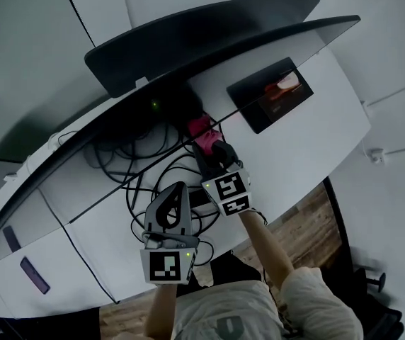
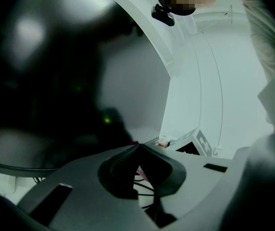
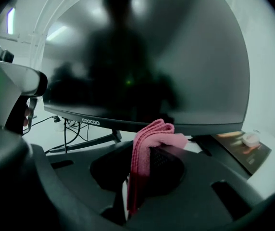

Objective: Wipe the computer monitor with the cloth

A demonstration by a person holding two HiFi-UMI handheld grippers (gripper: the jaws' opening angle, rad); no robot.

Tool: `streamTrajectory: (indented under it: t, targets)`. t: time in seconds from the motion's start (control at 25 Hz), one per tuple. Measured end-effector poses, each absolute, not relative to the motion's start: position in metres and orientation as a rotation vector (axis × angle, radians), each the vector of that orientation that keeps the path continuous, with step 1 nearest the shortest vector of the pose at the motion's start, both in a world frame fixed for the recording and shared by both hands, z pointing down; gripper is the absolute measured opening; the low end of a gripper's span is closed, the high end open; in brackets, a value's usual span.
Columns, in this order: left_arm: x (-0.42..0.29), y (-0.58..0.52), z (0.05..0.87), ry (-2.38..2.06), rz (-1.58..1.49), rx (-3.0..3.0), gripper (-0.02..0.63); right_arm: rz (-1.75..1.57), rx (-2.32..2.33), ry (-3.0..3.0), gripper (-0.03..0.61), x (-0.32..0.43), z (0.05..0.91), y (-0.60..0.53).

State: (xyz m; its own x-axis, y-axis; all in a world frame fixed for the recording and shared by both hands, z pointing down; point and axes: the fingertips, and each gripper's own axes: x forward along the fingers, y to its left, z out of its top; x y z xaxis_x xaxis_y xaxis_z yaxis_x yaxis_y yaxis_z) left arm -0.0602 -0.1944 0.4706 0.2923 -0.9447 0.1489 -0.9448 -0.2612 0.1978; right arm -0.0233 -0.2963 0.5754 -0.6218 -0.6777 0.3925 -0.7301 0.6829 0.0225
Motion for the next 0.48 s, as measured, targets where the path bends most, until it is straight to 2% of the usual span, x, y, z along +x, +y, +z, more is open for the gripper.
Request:
streamTrajectory:
  t: [0.24, 0.48]
  targets:
    - [-0.1, -0.168, 0.484, -1.81, 0.053, 2.241, 0.014, 0.202, 1.078, -2.556, 0.055, -0.058, 0.574, -0.27]
    - [-0.139, -0.14, 0.486, -1.898, 0.036, 2.159, 0.014, 0.343, 1.067, -2.604, 0.055, -0.093, 0.571, -0.241]
